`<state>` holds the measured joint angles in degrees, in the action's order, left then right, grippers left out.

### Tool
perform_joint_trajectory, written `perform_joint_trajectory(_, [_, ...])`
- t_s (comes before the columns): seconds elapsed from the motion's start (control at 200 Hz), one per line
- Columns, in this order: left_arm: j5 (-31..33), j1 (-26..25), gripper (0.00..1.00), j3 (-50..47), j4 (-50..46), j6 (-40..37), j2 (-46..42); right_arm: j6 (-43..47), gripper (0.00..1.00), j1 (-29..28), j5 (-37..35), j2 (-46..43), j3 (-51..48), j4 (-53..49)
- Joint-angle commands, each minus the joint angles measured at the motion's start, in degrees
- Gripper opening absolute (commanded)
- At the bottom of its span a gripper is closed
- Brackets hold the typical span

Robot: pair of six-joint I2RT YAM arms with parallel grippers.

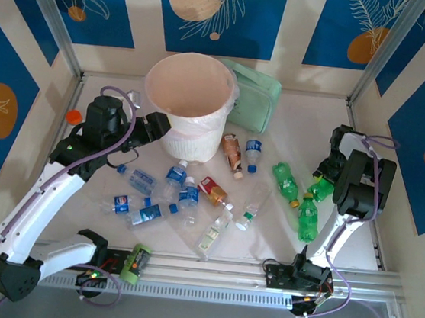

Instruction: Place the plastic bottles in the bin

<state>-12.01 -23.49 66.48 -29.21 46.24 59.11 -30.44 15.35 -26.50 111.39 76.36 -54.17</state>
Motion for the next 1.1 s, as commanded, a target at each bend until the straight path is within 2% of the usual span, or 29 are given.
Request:
perform_joint_trajectory(0.0, [-0.38,0.28,0.67,1.13,0.30,-0.27,-0.49,-0.94,0.64,0.29,3.67,-5.26,-0.84,-0.59])
perform_joint_trajectory(0.15, [-0.07,0.28,0.67,0.81,0.25,-0.36,-0.77,-1.02,0.62,0.55,8.92,-12.41,-0.19,-0.14])
perform_joint_trajectory(0.365, [0.96,0.28,0.68,-0.35,0.17,-0.29,-1.87,-3.93,0.58,-0.46,20.27,-23.15,1.82,-0.94])
perform_joint_trajectory(0.465, [2.07,0.22,0.68,-0.70,-0.74,-0.40,-2.40,-5.86,0.57,-3.55,25.27,-28.19,2.95,-0.33])
perform_joint_trajectory(0.6, [4.27,0.28,0.69,-0.95,-2.46,-0.70,-2.99,-7.77,0.55,-10.98,27.44,-32.29,8.55,0.05])
perform_joint_trajectory(0.845, [7.39,0.28,0.70,-1.39,-5.02,-0.71,-4.48,-10.70,0.55,-24.76,31.91,-30.73,22.88,5.93])
perform_joint_trajectory(1.095, [13.33,0.30,0.72,-2.16,-10.19,0.56,-6.37,-10.35,0.55,-32.32,36.21,-18.32,42.08,5.53])
